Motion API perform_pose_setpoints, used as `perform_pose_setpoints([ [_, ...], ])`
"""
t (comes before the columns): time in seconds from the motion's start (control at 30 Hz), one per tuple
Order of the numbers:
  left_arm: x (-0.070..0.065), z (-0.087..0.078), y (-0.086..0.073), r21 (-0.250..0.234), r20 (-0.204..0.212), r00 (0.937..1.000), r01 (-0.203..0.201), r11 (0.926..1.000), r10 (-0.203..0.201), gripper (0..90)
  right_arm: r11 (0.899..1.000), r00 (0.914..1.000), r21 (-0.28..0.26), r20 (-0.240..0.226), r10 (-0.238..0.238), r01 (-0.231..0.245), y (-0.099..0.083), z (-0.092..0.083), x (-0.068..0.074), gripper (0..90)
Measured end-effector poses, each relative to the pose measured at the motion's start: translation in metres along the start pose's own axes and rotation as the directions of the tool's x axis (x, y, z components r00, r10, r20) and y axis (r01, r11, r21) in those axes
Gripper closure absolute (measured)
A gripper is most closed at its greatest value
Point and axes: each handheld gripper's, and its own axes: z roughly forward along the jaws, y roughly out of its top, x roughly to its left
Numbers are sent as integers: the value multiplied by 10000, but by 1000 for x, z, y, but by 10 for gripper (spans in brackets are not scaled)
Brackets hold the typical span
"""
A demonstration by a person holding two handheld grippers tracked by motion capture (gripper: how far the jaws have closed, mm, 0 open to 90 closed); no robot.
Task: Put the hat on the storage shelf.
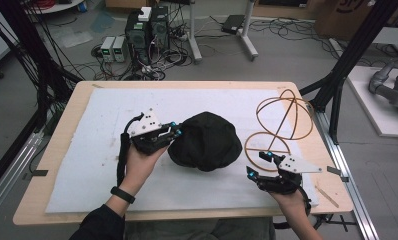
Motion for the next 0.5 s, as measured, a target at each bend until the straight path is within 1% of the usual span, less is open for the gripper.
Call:
perform_pose_setpoints([
  [0.03,1,-1,3,-120,-60,10000,39,9999,-40,879,10000,10000,46,-46,27,-27,0,0,1,286],
  [0.13,4,-2,11,-249,-194,9998,75,9997,-80,879,10000,9998,82,-173,-24,26,0,1,2,286],
  [0.23,6,-1,18,-381,-226,9997,114,9992,-123,878,9999,9996,108,-254,-110,113,0,2,3,286],
  [0.33,8,0,20,-473,-153,9996,217,9986,-225,879,9997,9993,132,-311,-214,218,0,3,5,286],
  [0.5,8,0,20,-416,-64,9998,184,9990,-187,879,9994,9990,161,-323,-307,312,0,3,5,286],
])
